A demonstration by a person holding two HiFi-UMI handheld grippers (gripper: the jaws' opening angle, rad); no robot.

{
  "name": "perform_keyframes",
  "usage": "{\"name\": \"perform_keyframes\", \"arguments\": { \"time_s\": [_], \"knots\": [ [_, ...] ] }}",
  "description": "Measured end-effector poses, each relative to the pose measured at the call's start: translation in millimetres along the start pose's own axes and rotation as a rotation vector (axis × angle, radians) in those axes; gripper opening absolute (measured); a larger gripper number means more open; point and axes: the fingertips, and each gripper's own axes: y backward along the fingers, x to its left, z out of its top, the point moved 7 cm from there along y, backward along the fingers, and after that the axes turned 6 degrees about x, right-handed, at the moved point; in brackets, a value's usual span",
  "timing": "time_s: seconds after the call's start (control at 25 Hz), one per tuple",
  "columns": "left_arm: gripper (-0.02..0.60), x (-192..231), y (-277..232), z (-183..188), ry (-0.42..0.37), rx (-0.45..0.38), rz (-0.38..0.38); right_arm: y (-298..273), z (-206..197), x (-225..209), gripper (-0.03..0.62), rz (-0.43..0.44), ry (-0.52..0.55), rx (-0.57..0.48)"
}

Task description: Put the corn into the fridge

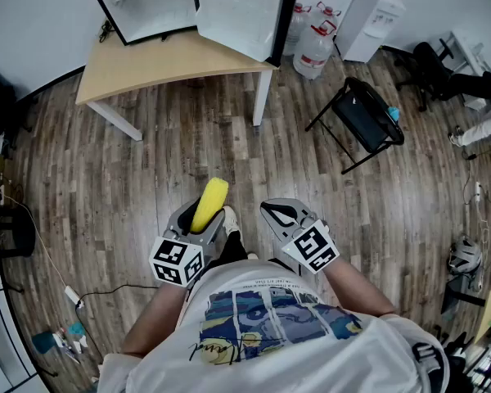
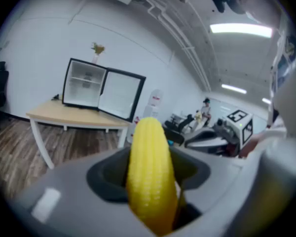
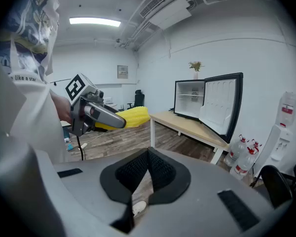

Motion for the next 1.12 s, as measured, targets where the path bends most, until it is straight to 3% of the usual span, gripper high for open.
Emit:
{"name": "perform_keyframes", "arguments": {
  "time_s": [0.28, 0.44, 0.68, 0.76, 0.92, 1.12],
  "knots": [
    [0.247, 41, -45, 55, -0.031, -0.021, -0.023, -33, 45, -50, 0.011, 0.002, 0.047, 0.008],
    [0.247, 81, -67, 84, -0.047, -0.033, -0.035, -62, 75, -88, 0.011, -0.032, 0.021, 0.002],
    [0.247, 127, -96, 111, 0.003, -0.02, 0.039, -103, 111, -138, 0.014, 0.023, 0.039, -0.011],
    [0.247, 142, -109, 121, 0.024, -0.026, 0.074, -119, 121, -162, 0.044, 0.05, 0.06, -0.016],
    [0.247, 175, -140, 142, 0.066, -0.021, 0.162, -154, 139, -209, 0.044, 0.15, 0.068, -0.041],
    [0.247, 206, -182, 192, 0.106, -0.066, 0.29, -185, 175, -273, 0.012, 0.286, 0.159, -0.064]
  ]
}}
